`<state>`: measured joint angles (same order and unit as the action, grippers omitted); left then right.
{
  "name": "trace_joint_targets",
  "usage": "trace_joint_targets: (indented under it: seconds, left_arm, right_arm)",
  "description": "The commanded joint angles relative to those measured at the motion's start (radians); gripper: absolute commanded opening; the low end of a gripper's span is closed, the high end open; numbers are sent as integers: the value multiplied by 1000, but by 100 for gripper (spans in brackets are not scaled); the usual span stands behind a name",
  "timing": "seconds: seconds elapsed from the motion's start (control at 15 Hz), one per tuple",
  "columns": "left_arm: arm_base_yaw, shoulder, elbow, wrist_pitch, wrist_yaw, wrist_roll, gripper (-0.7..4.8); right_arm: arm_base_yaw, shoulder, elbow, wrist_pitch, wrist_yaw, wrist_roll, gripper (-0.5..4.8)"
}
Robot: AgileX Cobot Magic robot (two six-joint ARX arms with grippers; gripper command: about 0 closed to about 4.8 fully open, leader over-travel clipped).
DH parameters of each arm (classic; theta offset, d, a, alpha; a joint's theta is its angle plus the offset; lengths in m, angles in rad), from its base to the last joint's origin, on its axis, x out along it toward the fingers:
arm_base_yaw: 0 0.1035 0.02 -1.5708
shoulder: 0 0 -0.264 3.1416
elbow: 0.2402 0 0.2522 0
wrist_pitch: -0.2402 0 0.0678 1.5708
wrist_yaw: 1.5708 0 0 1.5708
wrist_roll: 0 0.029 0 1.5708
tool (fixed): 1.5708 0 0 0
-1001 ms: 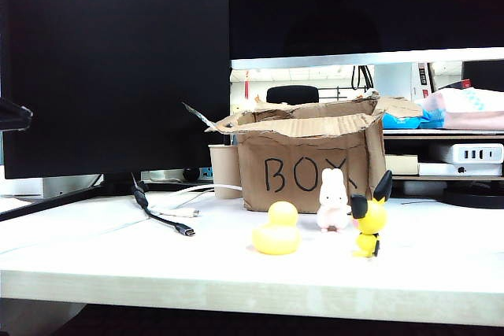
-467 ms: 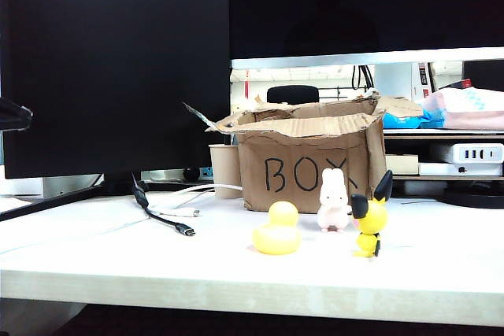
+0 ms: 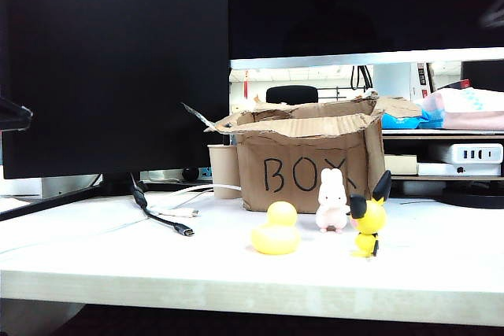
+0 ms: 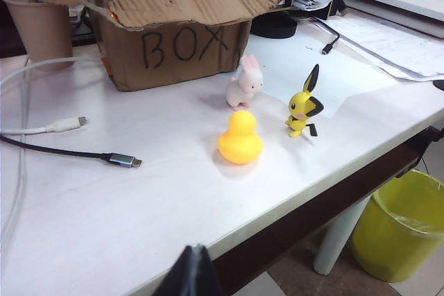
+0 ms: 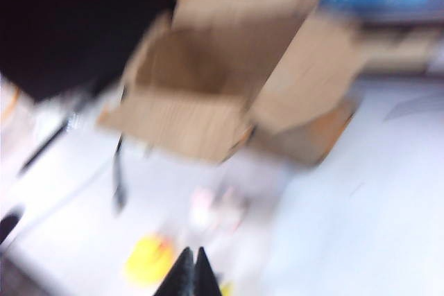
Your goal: Put the doll that is least similar in color compared to the others into the paper box.
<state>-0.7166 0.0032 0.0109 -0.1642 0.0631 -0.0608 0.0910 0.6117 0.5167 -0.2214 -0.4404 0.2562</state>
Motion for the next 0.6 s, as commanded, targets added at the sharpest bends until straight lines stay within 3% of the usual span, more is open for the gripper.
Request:
trace_joint_targets:
  seconds: [0.07, 0.27, 0.47, 0.6]
  left_arm:
    - [0, 0, -2, -13, 3, 1, -5]
    - [0, 0, -2, -13, 3, 1, -5]
    - [0, 0, -2, -13, 3, 1, -5]
    - [0, 0, -2, -13, 3, 1, -5]
  right_arm:
    - [108, 280, 206, -169, -3, -76, -6]
    - [238, 563, 414, -266, 56, -79, -6]
    - [313, 795, 628, -477, 74, -78, -6]
    - [360, 946, 766, -621, 153, -77, -4]
